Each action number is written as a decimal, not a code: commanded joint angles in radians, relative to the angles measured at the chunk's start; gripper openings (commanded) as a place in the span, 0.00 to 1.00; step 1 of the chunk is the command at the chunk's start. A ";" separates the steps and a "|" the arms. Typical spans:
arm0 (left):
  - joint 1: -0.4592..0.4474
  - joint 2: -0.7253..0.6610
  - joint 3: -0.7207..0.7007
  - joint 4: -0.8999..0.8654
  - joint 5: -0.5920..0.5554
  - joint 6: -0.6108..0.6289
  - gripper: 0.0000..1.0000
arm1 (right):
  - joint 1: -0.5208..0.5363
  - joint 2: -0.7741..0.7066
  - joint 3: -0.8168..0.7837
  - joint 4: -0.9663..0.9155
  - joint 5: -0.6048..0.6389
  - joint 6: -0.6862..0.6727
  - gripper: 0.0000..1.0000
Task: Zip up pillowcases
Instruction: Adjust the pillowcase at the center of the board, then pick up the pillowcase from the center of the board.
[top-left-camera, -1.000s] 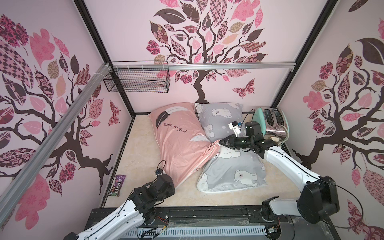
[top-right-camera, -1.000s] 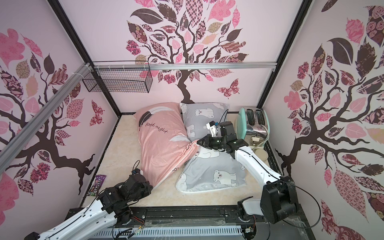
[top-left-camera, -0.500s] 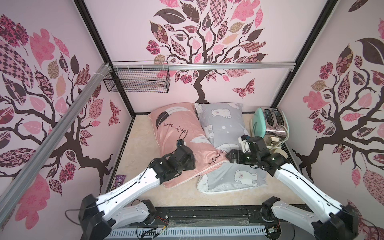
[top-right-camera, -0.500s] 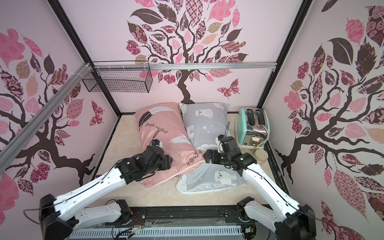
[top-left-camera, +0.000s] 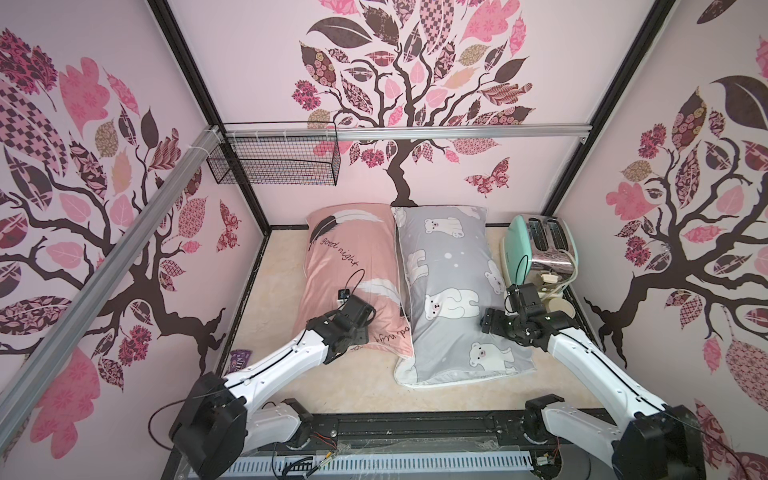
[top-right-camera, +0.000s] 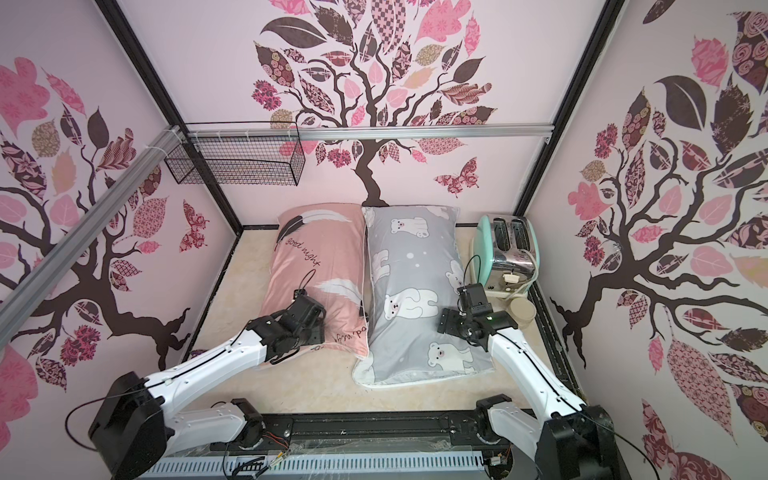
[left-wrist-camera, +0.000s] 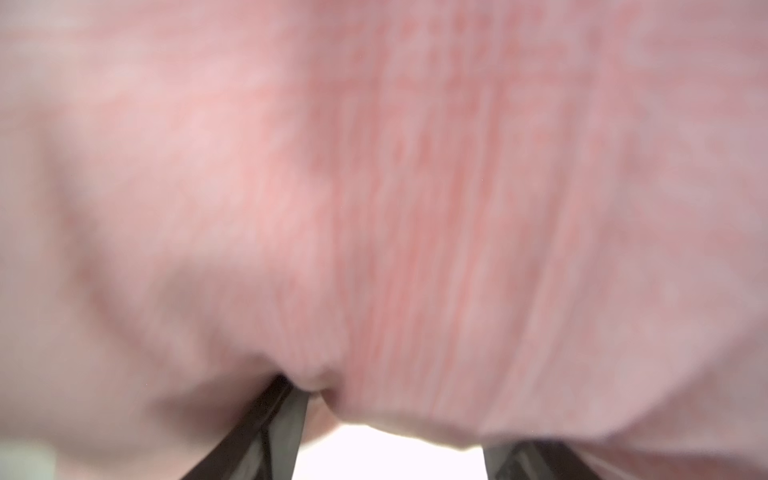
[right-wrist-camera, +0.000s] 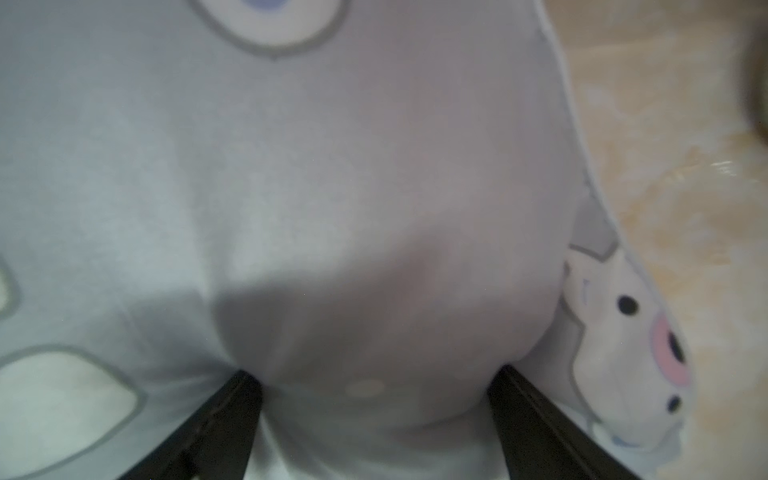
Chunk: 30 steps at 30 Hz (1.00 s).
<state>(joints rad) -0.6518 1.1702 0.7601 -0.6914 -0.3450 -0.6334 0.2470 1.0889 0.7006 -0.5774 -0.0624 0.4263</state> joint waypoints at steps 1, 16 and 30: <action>-0.025 -0.071 0.087 -0.093 -0.008 0.034 0.69 | 0.109 0.062 0.030 0.101 -0.245 0.008 0.86; -0.134 0.602 0.450 0.364 0.220 -0.034 0.62 | 0.266 -0.043 0.159 -0.076 -0.259 0.034 0.99; 0.137 0.763 0.407 0.349 0.322 0.078 0.60 | -0.006 -0.096 -0.091 0.071 -0.426 -0.061 1.00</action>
<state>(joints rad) -0.6155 1.8503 1.2152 -0.2916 0.0765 -0.6113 0.2436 0.9810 0.6292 -0.5804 -0.3923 0.4313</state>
